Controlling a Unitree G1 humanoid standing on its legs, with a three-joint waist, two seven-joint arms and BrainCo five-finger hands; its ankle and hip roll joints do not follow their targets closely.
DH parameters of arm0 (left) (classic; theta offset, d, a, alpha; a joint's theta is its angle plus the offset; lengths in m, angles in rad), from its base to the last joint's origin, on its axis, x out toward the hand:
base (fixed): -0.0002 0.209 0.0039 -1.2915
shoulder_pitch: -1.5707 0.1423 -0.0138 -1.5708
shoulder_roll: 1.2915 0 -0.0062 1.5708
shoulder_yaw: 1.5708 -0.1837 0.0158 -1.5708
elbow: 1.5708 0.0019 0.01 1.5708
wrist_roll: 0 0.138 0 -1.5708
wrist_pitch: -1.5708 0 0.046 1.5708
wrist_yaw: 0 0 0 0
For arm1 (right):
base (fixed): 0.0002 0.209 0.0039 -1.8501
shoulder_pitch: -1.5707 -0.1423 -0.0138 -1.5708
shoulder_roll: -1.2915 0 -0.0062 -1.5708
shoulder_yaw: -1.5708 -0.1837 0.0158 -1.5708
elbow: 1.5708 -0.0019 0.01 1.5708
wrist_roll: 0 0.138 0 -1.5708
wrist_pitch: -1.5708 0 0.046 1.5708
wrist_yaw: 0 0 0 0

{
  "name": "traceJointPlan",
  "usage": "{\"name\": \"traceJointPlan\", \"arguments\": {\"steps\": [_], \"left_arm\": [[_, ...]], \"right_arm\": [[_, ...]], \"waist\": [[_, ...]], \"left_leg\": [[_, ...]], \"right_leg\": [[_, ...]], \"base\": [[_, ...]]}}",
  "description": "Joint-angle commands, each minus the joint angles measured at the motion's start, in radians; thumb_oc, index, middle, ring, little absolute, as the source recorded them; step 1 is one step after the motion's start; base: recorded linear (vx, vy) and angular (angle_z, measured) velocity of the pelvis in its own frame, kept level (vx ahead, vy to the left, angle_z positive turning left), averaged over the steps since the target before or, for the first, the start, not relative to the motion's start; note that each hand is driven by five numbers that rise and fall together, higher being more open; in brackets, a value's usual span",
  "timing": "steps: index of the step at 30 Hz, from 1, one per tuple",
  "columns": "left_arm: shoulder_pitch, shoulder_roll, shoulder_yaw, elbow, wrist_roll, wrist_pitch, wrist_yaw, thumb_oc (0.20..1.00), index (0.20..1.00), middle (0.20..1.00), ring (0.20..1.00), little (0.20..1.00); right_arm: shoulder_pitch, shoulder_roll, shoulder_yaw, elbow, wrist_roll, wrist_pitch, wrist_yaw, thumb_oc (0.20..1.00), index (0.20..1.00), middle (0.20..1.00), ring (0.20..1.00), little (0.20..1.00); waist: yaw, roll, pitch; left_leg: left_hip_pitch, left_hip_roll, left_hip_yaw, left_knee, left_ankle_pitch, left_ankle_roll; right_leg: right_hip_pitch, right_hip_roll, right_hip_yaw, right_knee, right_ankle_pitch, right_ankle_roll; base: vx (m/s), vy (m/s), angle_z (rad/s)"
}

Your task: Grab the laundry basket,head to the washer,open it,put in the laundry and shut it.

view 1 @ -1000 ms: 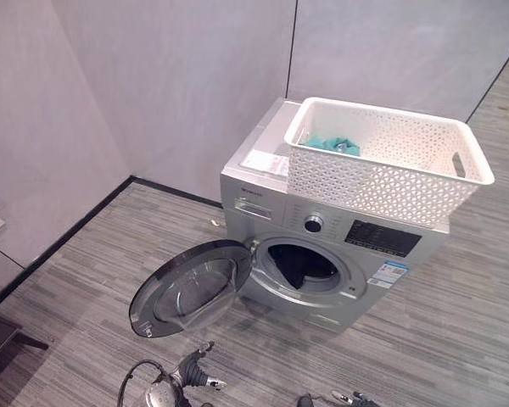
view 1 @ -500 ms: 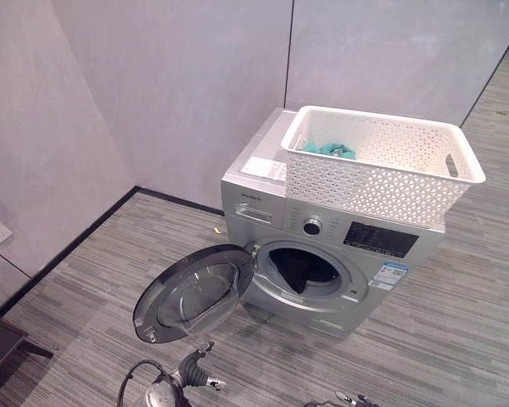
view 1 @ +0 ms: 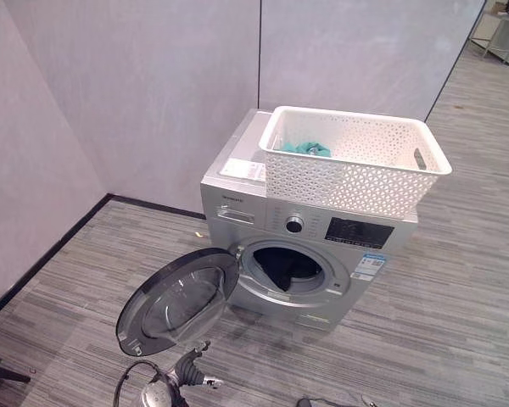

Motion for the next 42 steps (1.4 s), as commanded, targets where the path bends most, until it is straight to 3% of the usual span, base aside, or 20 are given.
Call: {"name": "traceJointPlan", "arguments": {"steps": [1,11,15,18,19,21,22,24,25,31,42], "left_arm": [[-0.041,0.04,0.022,-0.063,-0.037,-0.019,-0.002,1.0,1.0,1.0,1.0,1.0],[-0.044,0.033,0.017,-0.032,-0.037,-0.014,0.008,1.0,1.0,1.0,1.0,1.0],[-0.063,0.018,-0.009,0.012,-0.013,-0.019,0.005,1.0,1.0,1.0,1.0,1.0],[-0.069,0.012,-0.019,0.028,-0.007,-0.024,0.005,1.0,1.0,1.0,1.0,1.0],[-0.089,-0.003,-0.035,0.065,0.001,-0.032,0.008,1.0,1.0,1.0,1.0,1.0],[-0.102,-0.01,-0.042,0.08,-0.005,-0.035,0.013,1.0,1.0,1.0,1.0,1.0],[-0.13,-0.014,-0.048,0.088,-0.012,-0.036,0.026,1.0,1.0,1.0,1.0,1.0],[-0.131,-0.014,-0.048,0.089,-0.012,-0.036,0.026,1.0,1.0,1.0,1.0,1.0],[-0.154,-0.026,-0.053,0.105,-0.025,-0.038,0.038,1.0,1.0,1.0,1.0,1.0],[-0.154,-0.032,-0.054,0.104,-0.067,-0.048,0.029,1.0,1.0,1.0,1.0,1.0],[-0.122,-0.034,-0.05,0.124,-0.065,-0.04,0.02,1.0,1.0,1.0,1.0,1.0]], "right_arm": [[-0.048,0.005,-0.021,0.006,0.026,-0.015,-0.006,1.0,1.0,1.0,1.0,1.0],[-0.046,0.039,0.022,-0.012,-0.001,-0.014,-0.016,1.0,1.0,1.0,1.0,1.0],[-0.003,0.044,0.01,-0.006,-0.012,-0.013,-0.015,1.0,1.0,1.0,1.0,1.0],[0.007,0.042,0.006,-0.007,-0.014,-0.012,-0.014,1.0,1.0,1.0,1.0,1.0],[0.022,0.037,-0.005,0.0,-0.021,-0.01,-0.009,1.0,1.0,1.0,1.0,1.0],[0.023,0.032,-0.005,0.008,-0.034,-0.01,-0.01,1.0,1.0,1.0,1.0,1.0],[0.017,0.025,-0.004,0.013,-0.054,-0.009,-0.022,1.0,1.0,1.0,1.0,1.0],[0.017,0.025,-0.005,0.013,-0.054,-0.009,-0.022,1.0,1.0,1.0,1.0,1.0],[0.016,0.032,-0.001,0.016,-0.06,-0.013,-0.03,1.0,1.0,1.0,1.0,1.0],[0.029,0.025,-0.023,0.045,-0.045,-0.009,-0.022,1.0,1.0,1.0,1.0,1.0],[0.026,0.033,0.031,-0.02,-0.077,-0.017,-0.02,1.0,1.0,1.0,1.0,1.0]], "waist": [[0.014,-0.034,0.043],[0.015,-0.036,0.04],[-0.026,-0.022,0.039],[-0.032,-0.017,0.039],[-0.058,-0.005,0.046],[-0.062,0.001,0.055],[-0.056,0.018,0.075],[-0.053,0.018,0.074],[-0.061,0.027,0.07],[-0.077,0.02,0.05],[-0.064,0.006,0.042]], "left_leg": [[0.007,-0.113,0.028,0.015,-0.105,0.11],[0.017,-0.122,0.032,0.013,-0.115,0.114],[0.037,-0.127,0.066,0.022,-0.132,0.121],[0.041,-0.128,0.083,0.023,-0.134,0.122],[0.054,-0.129,0.12,0.022,-0.147,0.128],[0.055,-0.127,0.15,0.026,-0.149,0.131],[0.05,-0.112,0.204,0.03,-0.151,0.128],[0.049,-0.112,0.206,0.03,-0.151,0.128],[0.06,-0.107,0.265,0.021,-0.156,0.123],[0.083,-0.124,0.285,0.018,-0.162,0.123],[0.08,-0.11,0.243,0.014,-0.15,0.11]], "right_leg": [[0.019,-0.028,0.034,0.068,-0.042,0.042],[0.024,-0.039,0.03,0.069,-0.038,0.047],[0.01,-0.035,0.08,0.079,-0.031,0.053],[0.001,-0.032,0.098,0.082,-0.026,0.056],[-0.019,-0.024,0.135,0.086,-0.015,0.067],[-0.045,-0.024,0.149,0.096,0.005,0.078],[-0.077,-0.054,0.064,0.108,0.035,0.079],[-0.08,-0.053,0.066,0.108,0.036,0.079],[-0.088,-0.101,-0.059,0.11,0.053,0.079],[-0.083,-0.113,-0.053,0.085,0.084,0.087],[-0.043,-0.095,-0.078,0.067,0.051,0.077]], "base": [[0.02,0.068,0.01],[0.01,0.02,0.01],[-0.01,0.039,-0.08],[0.0,0.039,-0.41],[-0.03,0.06,-0.31],[-0.08,0.023,-0.79],[-0.1,-0.024,-1.01],[-0.05,0.004,-1.15],[0.03,0.027,-1.13],[0.07,-0.009,-0.57],[0.01,-0.042,0.08]]}}
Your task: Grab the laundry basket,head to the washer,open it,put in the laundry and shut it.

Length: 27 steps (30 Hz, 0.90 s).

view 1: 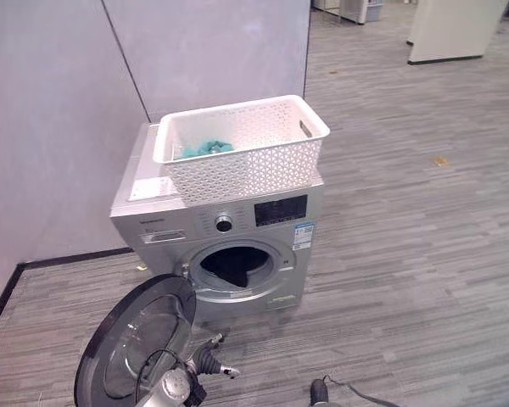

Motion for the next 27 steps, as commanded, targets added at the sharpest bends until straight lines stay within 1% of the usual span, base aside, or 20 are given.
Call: {"name": "traceJointPlan", "arguments": {"steps": [1,4,6,10,19,24,26,27], "left_arm": [[-0.021,0.038,0.026,0.008,-0.018,-0.027,0.003,1.0,1.0,1.0,1.0,1.0],[-0.005,0.042,0.045,0.011,-0.012,-0.025,0.006,1.0,1.0,1.0,1.0,1.0],[-0.004,0.043,0.045,0.011,-0.012,-0.025,0.005,1.0,1.0,1.0,1.0,1.0],[0.01,0.052,0.063,-0.01,-0.002,-0.017,0.008,1.0,1.0,1.0,1.0,1.0],[0.015,0.059,0.077,-0.029,0.001,-0.008,0.01,1.0,1.0,1.0,1.0,1.0],[0.019,0.062,0.08,-0.033,-0.001,-0.007,0.009,1.0,1.0,1.0,1.0,1.0],[0.02,0.078,0.085,-0.073,-0.011,-0.003,0.001,1.0,1.0,1.0,1.0,1.0],[0.02,0.079,0.085,-0.075,-0.011,-0.001,0.0,1.0,1.0,1.0,1.0,1.0]], "right_arm": [[-0.031,0.036,0.03,-0.017,-0.035,-0.017,0.005,1.0,1.0,1.0,1.0,1.0],[-0.016,0.038,0.064,-0.078,-0.062,-0.014,0.016,1.0,1.0,1.0,1.0,1.0],[-0.014,0.038,0.064,-0.08,-0.062,-0.014,0.015,1.0,1.0,1.0,1.0,1.0],[0.005,0.039,0.086,-0.133,-0.088,-0.008,0.02,1.0,1.0,1.0,1.0,1.0],[0.002,0.046,0.102,-0.142,-0.096,-0.001,0.022,1.0,1.0,1.0,1.0,1.0],[0.0,0.047,0.104,-0.142,-0.096,-0.001,0.021,1.0,1.0,1.0,1.0,1.0],[0.01,0.042,0.089,-0.166,-0.102,0.01,0.027,1.0,1.0,1.0,1.0,1.0],[0.01,0.042,0.089,-0.166,-0.103,0.011,0.026,1.0,1.0,1.0,1.0,1.0]], "waist": [[-0.01,-0.039,0.016],[0.0,-0.047,0.016],[-0.001,-0.048,0.016],[0.011,-0.059,0.022],[0.026,-0.068,0.029],[0.027,-0.069,0.03],[0.028,-0.063,0.051],[0.028,-0.064,0.049]], "left_leg": [[-0.035,-0.084,-0.023,0.014,-0.085,0.096],[-0.041,-0.074,-0.032,0.013,-0.077,0.091],[-0.041,-0.074,-0.033,0.013,-0.077,0.09],[-0.05,-0.067,-0.045,0.012,-0.071,0.085],[-0.055,-0.065,-0.055,0.012,-0.071,0.083],[-0.053,-0.065,-0.054,0.012,-0.072,0.084],[-0.072,-0.088,-0.077,0.041,-0.08,0.105],[-0.076,-0.089,-0.077,0.045,-0.081,0.106]], "right_leg": [[0.019,-0.042,0.037,0.054,-0.059,0.042],[0.026,-0.036,0.031,0.05,-0.068,0.036],[0.026,-0.036,0.03,0.05,-0.068,0.036],[0.032,-0.03,0.023,0.044,-0.077,0.03],[0.041,-0.026,0.014,0.038,-0.082,0.028],[0.042,-0.027,0.014,0.038,-0.083,0.028],[0.011,-0.054,0.027,0.125,-0.085,0.035],[0.004,-0.057,0.029,0.135,-0.09,0.036]], "base": [[0.0,-0.066,0.05],[0.01,-0.059,0.05],[0.0,-0.027,0.17],[0.0,-0.028,0.03],[0.0,-0.004,0.05],[-0.01,0.02,0.03],[-0.07,0.132,0.06],[-0.14,0.151,0.16]]}}
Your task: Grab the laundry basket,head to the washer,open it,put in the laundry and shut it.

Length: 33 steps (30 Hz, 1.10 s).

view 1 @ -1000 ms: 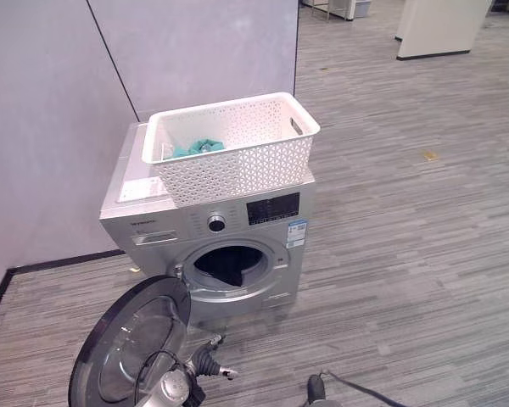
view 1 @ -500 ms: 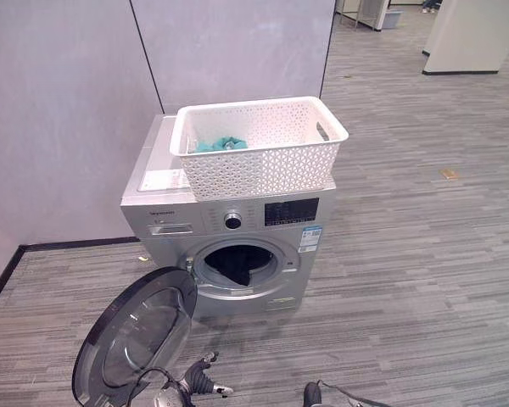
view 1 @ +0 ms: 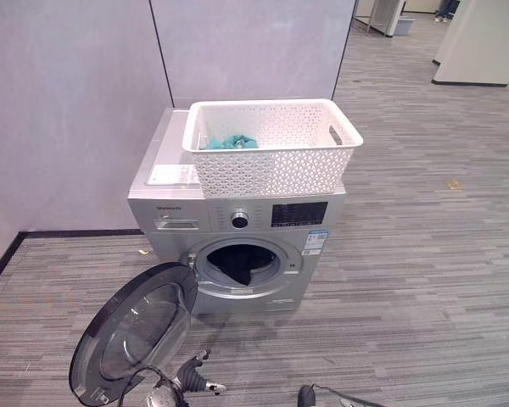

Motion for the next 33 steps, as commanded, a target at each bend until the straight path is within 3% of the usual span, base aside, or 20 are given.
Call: {"name": "traceJointPlan", "arguments": {"steps": [1,2,3,4,7,9,12,13,14,16,21,33], "left_arm": [[-0.033,0.056,0.025,-0.09,-0.007,-0.011,-0.011,1.0,1.0,1.0,1.0,1.0],[-0.033,0.057,0.025,-0.092,-0.006,-0.009,-0.009,1.0,1.0,1.0,1.0,1.0],[-0.034,0.059,0.023,-0.091,-0.001,-0.004,-0.007,1.0,1.0,1.0,1.0,1.0],[-0.039,0.056,0.022,-0.084,-0.004,-0.002,-0.007,1.0,1.0,1.0,1.0,1.0],[-0.034,0.056,0.019,-0.087,-0.011,0.003,-0.014,1.0,1.0,1.0,1.0,1.0],[-0.039,0.068,0.012,-0.09,-0.008,-0.002,-0.026,1.0,1.0,1.0,1.0,1.0],[-0.037,0.069,0.009,-0.088,-0.007,-0.003,-0.03,1.0,1.0,1.0,1.0,1.0],[-0.043,0.063,-0.001,-0.068,-0.007,-0.011,-0.029,1.0,1.0,1.0,1.0,1.0],[-0.044,0.063,-0.002,-0.066,-0.007,-0.012,-0.028,1.0,1.0,1.0,1.0,1.0],[-0.041,0.049,-0.005,-0.055,0.001,-0.017,-0.025,1.0,1.0,1.0,1.0,1.0],[-0.037,0.027,0.011,-0.035,-0.027,-0.022,-0.016,1.0,1.0,1.0,1.0,1.0],[-0.047,-0.003,-0.015,0.005,-0.028,-0.024,-0.018,1.0,1.0,1.0,1.0,1.0]], "right_arm": [[-0.023,0.003,-0.008,-0.04,-0.034,0.015,0.01,1.0,1.0,1.0,1.0,1.0],[-0.025,0.004,-0.006,-0.046,-0.033,0.017,0.009,1.0,1.0,1.0,1.0,1.0],[-0.039,0.006,-0.001,-0.03,-0.027,0.017,0.006,1.0,1.0,1.0,1.0,1.0],[-0.053,0.007,0.004,-0.01,-0.026,0.016,0.006,1.0,1.0,1.0,1.0,1.0],[-0.068,0.01,0.015,0.022,-0.024,0.014,0.008,1.0,1.0,1.0,1.0,1.0],[-0.092,0.007,0.011,0.057,-0.012,0.006,0.003,1.0,1.0,1.0,1.0,1.0],[-0.096,0.005,0.005,0.071,-0.006,0.002,0.002,1.0,1.0,1.0,1.0,1.0],[-0.117,-0.005,-0.005,0.111,0.003,0.0,-0.005,1.0,1.0,1.0,1.0,1.0],[-0.118,-0.005,-0.006,0.112,0.003,0.0,-0.004,1.0,1.0,1.0,1.0,1.0],[-0.116,-0.006,-0.01,0.149,-0.005,0.001,-0.004,1.0,1.0,1.0,1.0,1.0],[-0.13,-0.019,-0.023,0.191,-0.015,-0.003,-0.004,1.0,1.0,1.0,1.0,1.0],[-0.144,-0.018,-0.015,0.259,-0.049,-0.002,-0.016,1.0,1.0,1.0,1.0,1.0]], "waist": [[-0.008,0.004,0.088],[-0.007,0.009,0.097],[-0.012,0.041,0.128],[-0.004,0.052,0.132],[-0.001,0.064,0.133],[0.004,0.05,0.119],[0.003,0.048,0.112],[0.012,0.029,0.097],[0.011,0.031,0.098],[0.031,0.009,0.06],[0.042,0.002,0.041],[0.042,0.001,0.023]], "left_leg": [[-0.062,-0.103,-0.039,0.058,-0.088,0.131],[-0.073,-0.103,-0.036,0.065,-0.083,0.136],[-0.062,-0.091,-0.039,0.06,-0.077,0.153],[-0.067,-0.087,-0.035,0.061,-0.07,0.159],[-0.067,-0.089,-0.046,0.063,-0.061,0.167],[-0.077,-0.109,-0.059,0.056,-0.058,0.161],[-0.082,-0.108,-0.066,0.056,-0.058,0.155],[-0.101,-0.111,-0.069,0.063,-0.064,0.137],[-0.101,-0.109,-0.071,0.065,-0.065,0.136],[-0.102,-0.114,-0.064,0.06,-0.073,0.119],[-0.082,-0.093,-0.068,0.044,-0.068,0.099],[-0.051,-0.068,-0.084,0.017,-0.061,0.082]], "right_leg": [[-0.068,-0.044,0.119,0.286,-0.079,0.054],[-0.105,-0.043,0.135,0.356,-0.075,0.054],[-0.17,-0.036,0.144,0.538,-0.059,0.058],[-0.205,-0.037,0.143,0.621,-0.055,0.055],[-0.212,-0.022,0.14,0.693,-0.05,0.041],[-0.153,-0.019,0.125,0.536,-0.103,0.026],[-0.122,-0.012,0.123,0.467,-0.118,0.021],[-0.096,-0.01,0.153,0.3,-0.132,0.026],[-0.085,-0.007,0.149,0.284,-0.124,0.025],[0.011,-0.022,0.134,0.127,-0.123,0.03],[0.066,-0.009,0.11,0.06,-0.116,0.031],[0.107,0.013,0.084,0.031,-0.138,0.016]], "base": [[-0.15,0.138,0.21],[-0.22,0.252,0.25],[-0.16,0.184,0.15],[-0.1,0.15,0.15],[0.0,0.032,0.02],[0.05,-0.048,0.36],[0.04,-0.08,0.28],[0.03,-0.111,-0.09],[0.05,-0.146,-0.1],[0.09,-0.106,0.03],[0.06,-0.087,0.07],[0.02,-0.022,0.0]]}}
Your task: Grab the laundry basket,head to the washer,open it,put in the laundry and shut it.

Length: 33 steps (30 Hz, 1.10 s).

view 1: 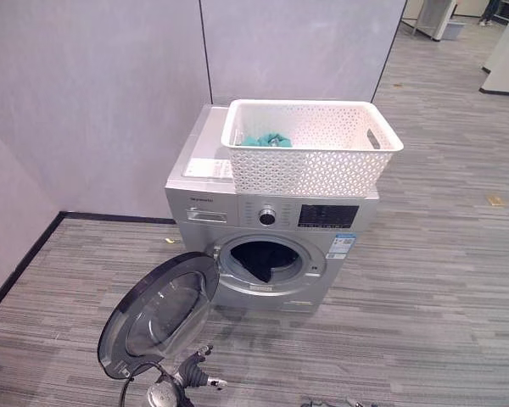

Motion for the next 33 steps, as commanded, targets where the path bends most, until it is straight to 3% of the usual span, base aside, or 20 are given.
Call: {"name": "traceJointPlan", "arguments": {"steps": [1,25,30,33], "left_arm": [[-0.047,0.002,-0.01,0.021,-0.027,-0.032,0.002,1.0,1.0,1.0,1.0,1.0],[-0.055,-0.001,-0.008,0.021,-0.04,-0.028,0.007,1.0,1.0,1.0,1.0,1.0],[-0.047,0.017,0.008,-0.018,-0.039,-0.026,0.006,1.0,1.0,1.0,1.0,1.0],[-0.045,0.037,0.026,-0.052,-0.041,-0.026,0.012,1.0,1.0,1.0,1.0,1.0]], "right_arm": [[-0.032,0.013,-0.016,0.073,-0.017,-0.017,-0.014,1.0,1.0,1.0,1.0,1.0],[-0.09,-0.021,-0.073,0.07,0.047,-0.028,-0.03,1.0,1.0,1.0,1.0,1.0],[-0.117,-0.061,-0.134,0.02,0.1,-0.038,-0.054,1.0,1.0,1.0,1.0,1.0],[-0.126,-0.116,-0.208,-0.148,0.138,-0.062,-0.109,1.0,1.0,1.0,1.0,1.0]], "waist": [[0.017,-0.022,0.015],[0.024,-0.008,0.008],[0.026,-0.01,0.011],[0.019,-0.013,0.015]], "left_leg": [[-0.018,-0.066,-0.013,0.014,-0.096,0.077],[0.001,-0.067,-0.016,0.013,-0.103,0.077],[-0.003,-0.077,-0.012,0.027,-0.112,0.089],[-0.018,-0.097,-0.016,0.055,-0.13,0.106]], "right_leg": [[-0.002,-0.048,-0.005,0.038,-0.034,0.034],[0.015,-0.056,-0.019,0.045,-0.039,0.035],[0.0,-0.069,-0.017,0.084,-0.04,0.044],[-0.023,-0.093,-0.006,0.14,-0.039,0.057]], "base": [[0.0,0.0,0.0],[0.0,0.005,0.02],[-0.02,0.065,-0.01],[-0.03,0.124,-0.02]]}}
